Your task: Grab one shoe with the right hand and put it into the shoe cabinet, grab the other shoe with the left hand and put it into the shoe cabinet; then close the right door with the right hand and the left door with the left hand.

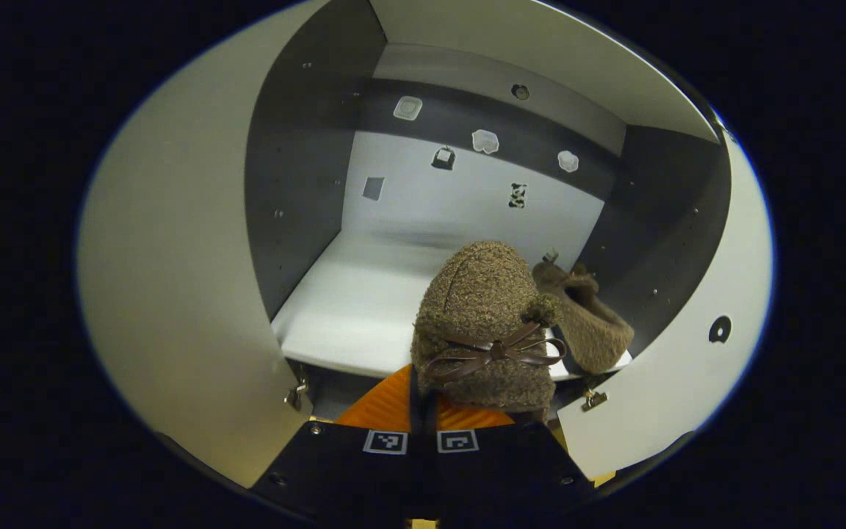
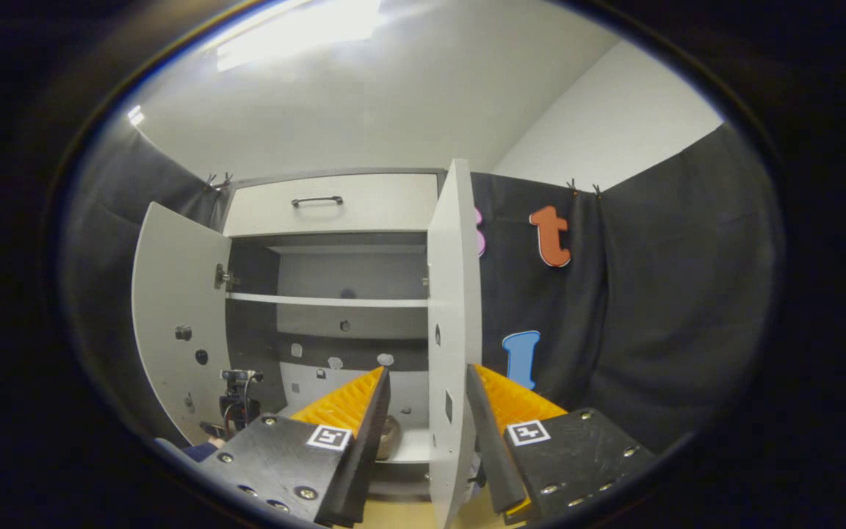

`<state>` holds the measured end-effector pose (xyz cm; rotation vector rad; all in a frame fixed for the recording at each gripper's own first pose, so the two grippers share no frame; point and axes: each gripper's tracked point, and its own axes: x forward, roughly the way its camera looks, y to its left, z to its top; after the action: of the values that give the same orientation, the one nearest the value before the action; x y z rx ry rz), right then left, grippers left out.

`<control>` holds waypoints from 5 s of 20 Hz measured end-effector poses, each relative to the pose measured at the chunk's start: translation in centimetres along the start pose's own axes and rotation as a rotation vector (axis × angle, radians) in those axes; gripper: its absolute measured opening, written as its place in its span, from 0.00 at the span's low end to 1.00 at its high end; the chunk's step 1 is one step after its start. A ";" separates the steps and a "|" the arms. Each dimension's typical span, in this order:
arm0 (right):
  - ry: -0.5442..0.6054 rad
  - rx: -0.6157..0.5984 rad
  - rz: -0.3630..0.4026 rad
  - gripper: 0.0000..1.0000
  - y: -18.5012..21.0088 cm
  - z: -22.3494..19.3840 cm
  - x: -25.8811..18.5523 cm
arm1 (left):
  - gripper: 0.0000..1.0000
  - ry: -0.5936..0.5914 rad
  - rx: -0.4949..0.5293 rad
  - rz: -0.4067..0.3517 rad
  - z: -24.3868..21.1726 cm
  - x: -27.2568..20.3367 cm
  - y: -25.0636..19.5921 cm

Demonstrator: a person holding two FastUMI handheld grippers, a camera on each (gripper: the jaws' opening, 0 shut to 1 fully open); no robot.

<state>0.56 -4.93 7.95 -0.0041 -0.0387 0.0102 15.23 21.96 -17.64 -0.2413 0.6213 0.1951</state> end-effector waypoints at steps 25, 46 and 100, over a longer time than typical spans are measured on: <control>0.033 -0.059 -0.243 0.63 -7.4 -0.8 -1.3 | 0.01 0.063 0.077 0.103 4.5 13.0 0.3; 0.073 -0.021 -0.191 0.63 -10.1 -2.9 -1.9 | 0.58 0.070 0.176 0.091 4.2 6.6 0.1; 0.228 0.018 0.092 0.96 -5.9 -11.5 3.5 | 0.90 -0.663 0.181 0.167 14.8 -41.2 2.2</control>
<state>4.60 -10.82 -3.37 0.0111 0.1897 0.1015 -9.98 23.74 18.12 0.0568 -0.0031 0.3579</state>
